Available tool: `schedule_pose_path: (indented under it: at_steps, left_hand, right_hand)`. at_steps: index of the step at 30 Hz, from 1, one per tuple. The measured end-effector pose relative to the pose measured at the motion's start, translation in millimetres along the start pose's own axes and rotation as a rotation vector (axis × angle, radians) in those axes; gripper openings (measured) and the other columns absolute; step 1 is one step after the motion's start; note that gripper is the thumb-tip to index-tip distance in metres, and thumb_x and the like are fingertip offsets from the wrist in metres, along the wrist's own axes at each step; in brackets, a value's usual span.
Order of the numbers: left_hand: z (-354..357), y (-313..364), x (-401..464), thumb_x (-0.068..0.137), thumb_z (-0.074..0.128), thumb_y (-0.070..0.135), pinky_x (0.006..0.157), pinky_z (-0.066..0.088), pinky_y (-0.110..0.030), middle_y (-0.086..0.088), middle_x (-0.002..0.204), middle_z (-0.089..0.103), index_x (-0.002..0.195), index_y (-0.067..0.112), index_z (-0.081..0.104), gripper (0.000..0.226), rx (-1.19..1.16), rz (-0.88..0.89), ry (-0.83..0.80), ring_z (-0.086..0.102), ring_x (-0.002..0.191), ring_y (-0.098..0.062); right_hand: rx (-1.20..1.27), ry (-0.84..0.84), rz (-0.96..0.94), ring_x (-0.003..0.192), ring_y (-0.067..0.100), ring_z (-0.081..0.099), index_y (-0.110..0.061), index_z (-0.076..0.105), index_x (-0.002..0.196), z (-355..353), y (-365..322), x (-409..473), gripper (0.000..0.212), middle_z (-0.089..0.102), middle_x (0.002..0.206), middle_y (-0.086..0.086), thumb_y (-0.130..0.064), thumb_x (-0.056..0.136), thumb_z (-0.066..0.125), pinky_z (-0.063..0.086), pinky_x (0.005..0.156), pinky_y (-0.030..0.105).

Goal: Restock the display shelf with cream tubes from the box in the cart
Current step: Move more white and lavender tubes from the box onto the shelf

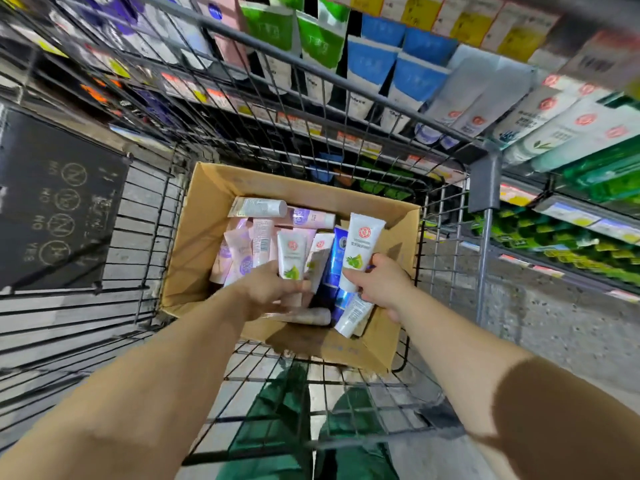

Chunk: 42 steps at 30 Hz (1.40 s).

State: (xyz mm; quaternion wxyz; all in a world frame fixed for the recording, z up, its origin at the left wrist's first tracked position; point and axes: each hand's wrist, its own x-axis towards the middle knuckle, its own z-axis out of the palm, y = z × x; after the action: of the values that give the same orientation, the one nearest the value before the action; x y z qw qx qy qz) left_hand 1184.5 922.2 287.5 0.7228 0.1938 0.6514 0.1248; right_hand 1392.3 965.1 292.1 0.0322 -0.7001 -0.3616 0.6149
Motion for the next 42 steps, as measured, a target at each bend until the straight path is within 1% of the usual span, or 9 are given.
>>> schedule_pose_path:
  at_steps: [3,9,15,18,21,26,29,35,42]
  left_hand:
    - [2,22,-20,0.082,0.075,0.016,0.089,0.054,-0.051,-0.011,0.107,0.072,0.115,0.015,0.062,0.035,-0.020,0.034,-0.040,0.066,0.106,-0.032]
    - [13,77,-74,0.090,0.062,0.002,0.071,0.056,-0.030,0.005,0.079,0.073,0.099,0.019,0.060,0.019,0.028,0.178,-0.144,0.066,0.080,-0.015]
    - [32,140,-128,0.087,0.059,-0.008,0.080,0.051,-0.035,-0.009,0.094,0.061,0.103,0.014,0.057,0.027,0.101,0.335,-0.203,0.059,0.086,-0.020]
    - [58,169,-153,0.086,0.059,-0.009,0.074,0.048,-0.031,-0.011,0.088,0.057,0.101,0.011,0.057,0.025,0.118,0.412,-0.286,0.054,0.080,-0.022]
    - [100,199,-176,0.086,0.056,-0.012,0.063,0.048,-0.023,-0.004,0.075,0.059,0.090,0.011,0.059,0.023,0.166,0.490,-0.304,0.056,0.067,-0.013]
    - [206,247,-210,0.086,0.060,-0.006,0.061,0.053,-0.024,-0.004,0.081,0.069,0.098,0.007,0.063,0.018,0.203,0.619,-0.335,0.066,0.072,-0.016]
    - [294,264,-228,0.085,0.061,-0.006,0.058,0.053,-0.021,-0.003,0.080,0.070,0.099,0.008,0.064,0.020,0.223,0.699,-0.360,0.065,0.067,-0.013]
    - [495,286,-263,0.083,0.067,-0.003,0.085,0.055,-0.035,-0.006,0.098,0.071,0.104,0.013,0.063,0.026,0.277,0.806,-0.409,0.067,0.086,-0.018]
    - [694,303,-316,0.084,0.064,-0.008,0.066,0.057,-0.024,-0.002,0.088,0.075,0.098,0.009,0.066,0.022,0.431,0.973,-0.537,0.070,0.077,-0.015]
  right_hand:
    - [-0.015,-0.020,-0.048,0.087,0.016,0.062,-0.023,0.060,0.111,-5,-19,-22,0.027,0.066,0.107,0.000,-0.028,0.086,0.070,0.050,0.065,0.029]
    - [-0.010,-0.044,-0.138,0.091,0.016,0.063,-0.015,0.058,0.107,-28,-56,-74,0.023,0.067,0.107,0.002,-0.022,0.088,0.069,0.052,0.074,0.032]
    - [0.049,0.018,-0.235,0.090,0.016,0.065,-0.013,0.055,0.112,-69,-87,-136,0.030,0.067,0.107,0.001,-0.021,0.087,0.070,0.051,0.070,0.027]
    - [0.148,0.066,-0.286,0.091,0.017,0.064,-0.014,0.056,0.116,-104,-98,-168,0.032,0.067,0.110,0.003,-0.022,0.088,0.069,0.051,0.070,0.028]
    - [0.185,0.112,-0.355,0.095,0.019,0.063,-0.014,0.054,0.111,-153,-104,-201,0.028,0.065,0.107,0.003,-0.024,0.089,0.068,0.052,0.088,0.042]
    - [0.399,0.218,-0.465,0.083,0.014,0.060,-0.013,0.056,0.108,-254,-78,-245,0.020,0.065,0.106,0.006,-0.017,0.091,0.065,0.051,0.065,0.022]
    - [0.501,0.260,-0.514,0.095,0.019,0.061,-0.019,0.057,0.110,-330,-41,-275,0.024,0.066,0.116,0.006,-0.017,0.089,0.068,0.052,0.079,0.030]
    - [0.464,0.455,-0.588,0.102,0.025,0.064,-0.025,0.057,0.106,-497,54,-366,0.023,0.063,0.112,0.007,-0.020,0.088,0.069,0.055,0.089,0.044]
    - [0.488,0.717,-0.678,0.080,0.016,0.064,-0.016,0.057,0.114,-633,151,-458,0.026,0.065,0.093,0.006,-0.020,0.090,0.066,0.058,0.077,0.032]
